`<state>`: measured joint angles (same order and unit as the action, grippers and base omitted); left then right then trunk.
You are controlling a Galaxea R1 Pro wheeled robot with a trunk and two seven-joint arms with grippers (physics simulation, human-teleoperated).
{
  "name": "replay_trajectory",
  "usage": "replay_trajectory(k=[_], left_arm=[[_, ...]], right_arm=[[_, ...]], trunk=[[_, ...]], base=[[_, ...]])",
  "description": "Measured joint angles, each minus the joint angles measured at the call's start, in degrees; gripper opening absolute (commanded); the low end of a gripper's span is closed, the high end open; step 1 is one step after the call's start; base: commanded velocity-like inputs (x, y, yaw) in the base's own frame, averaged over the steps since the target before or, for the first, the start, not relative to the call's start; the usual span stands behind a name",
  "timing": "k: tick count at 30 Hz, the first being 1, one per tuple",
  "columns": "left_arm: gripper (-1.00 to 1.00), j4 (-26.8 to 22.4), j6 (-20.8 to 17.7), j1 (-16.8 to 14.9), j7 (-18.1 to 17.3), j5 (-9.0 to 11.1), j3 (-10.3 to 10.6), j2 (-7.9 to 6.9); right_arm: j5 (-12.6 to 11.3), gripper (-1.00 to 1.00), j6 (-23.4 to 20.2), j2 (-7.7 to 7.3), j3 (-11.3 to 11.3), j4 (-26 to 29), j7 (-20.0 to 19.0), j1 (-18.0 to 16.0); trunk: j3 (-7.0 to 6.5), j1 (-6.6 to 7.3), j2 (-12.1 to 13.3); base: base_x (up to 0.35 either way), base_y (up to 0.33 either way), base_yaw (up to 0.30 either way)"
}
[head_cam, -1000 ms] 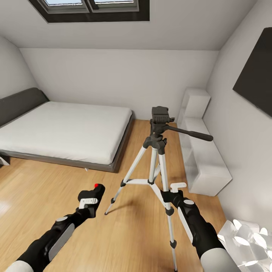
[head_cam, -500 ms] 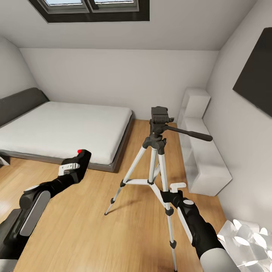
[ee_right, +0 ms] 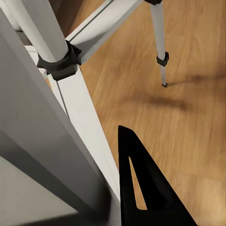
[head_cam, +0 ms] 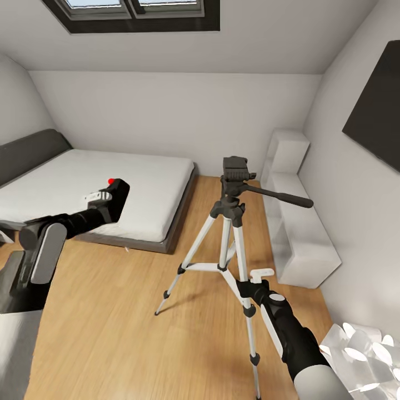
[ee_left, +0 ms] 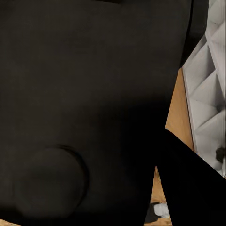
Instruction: Attach the digital camera to the camera tripod in the bedroom.
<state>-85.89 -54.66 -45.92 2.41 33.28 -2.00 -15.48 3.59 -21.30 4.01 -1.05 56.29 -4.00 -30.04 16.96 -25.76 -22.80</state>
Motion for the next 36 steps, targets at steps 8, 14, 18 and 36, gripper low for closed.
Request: replay_trajectory(k=[8,14,18,36], left_arm=[[-1.00,21.44,-4.43,-24.65,5.88,-4.79,0.54,11.33],[-1.00,31.31,-4.23,-37.69,6.74,-8.13,0.73,20.21],[-1.00,37.53,-4.34,-45.19,6.38,-11.56,0.73,24.14],[-1.00,41.04,-0.39,-49.07,2.96,-15.11,2.21,24.82]], right_arm=[[-0.07,-1.00,0.08,-0.16,-0.02,0.04,-0.05,0.00],[-0.06,-1.00,0.11,-0.19,0.01,0.02,0.00,-0.01],[-0.04,-1.00,0.13,-0.17,-0.03,0.03,0.01,0.00],[0.60,-1.00,0.27,-0.25,-0.02,0.90,0.43,-0.02]], trunk=[[0.00,-0.01,0.02],[0.00,0.01,-0.01],[0.01,0.01,-0.02],[0.00,0.01,-0.02]], base=[[0.000,0.000,0.000],[0.000,0.000,0.000],[0.000,0.000,0.000],[0.000,0.000,0.000]])
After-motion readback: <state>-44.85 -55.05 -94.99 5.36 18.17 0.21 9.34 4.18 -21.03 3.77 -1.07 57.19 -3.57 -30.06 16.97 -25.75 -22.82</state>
